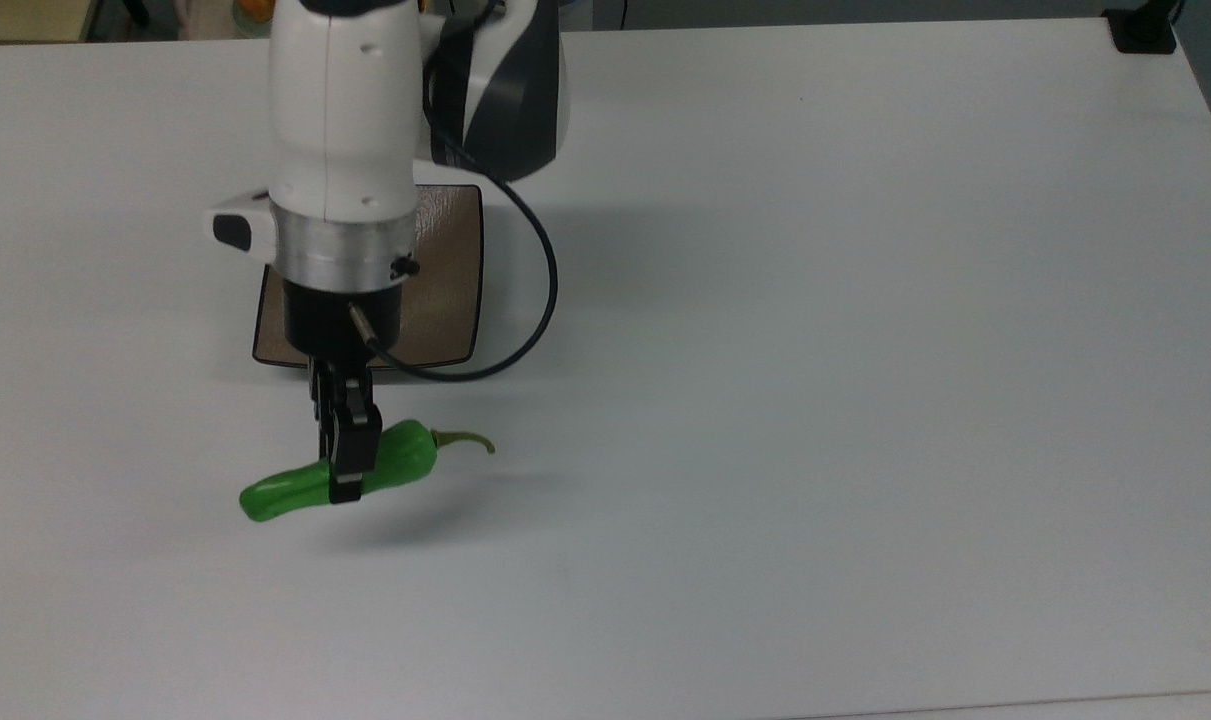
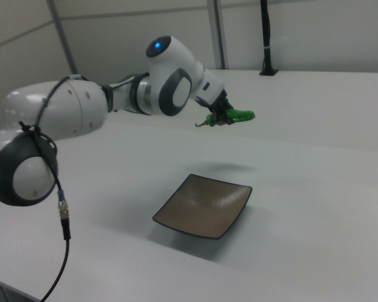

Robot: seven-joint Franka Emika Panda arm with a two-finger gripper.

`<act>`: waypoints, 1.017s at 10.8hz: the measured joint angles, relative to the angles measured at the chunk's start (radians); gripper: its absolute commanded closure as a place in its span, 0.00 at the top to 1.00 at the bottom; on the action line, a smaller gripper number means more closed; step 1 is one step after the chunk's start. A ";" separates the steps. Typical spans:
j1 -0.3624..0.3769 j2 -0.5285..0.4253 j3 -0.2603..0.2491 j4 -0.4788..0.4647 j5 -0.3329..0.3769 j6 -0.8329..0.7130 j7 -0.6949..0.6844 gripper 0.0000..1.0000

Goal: Chili peppers are placed on a ceramic plate
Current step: 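Lift the chili pepper and carry it over the brown plate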

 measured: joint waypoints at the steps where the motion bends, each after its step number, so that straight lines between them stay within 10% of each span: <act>1: 0.000 -0.038 0.009 -0.022 0.000 -0.030 -0.042 0.10; 11: -0.059 -0.329 0.128 -0.187 0.133 -0.500 -0.895 0.10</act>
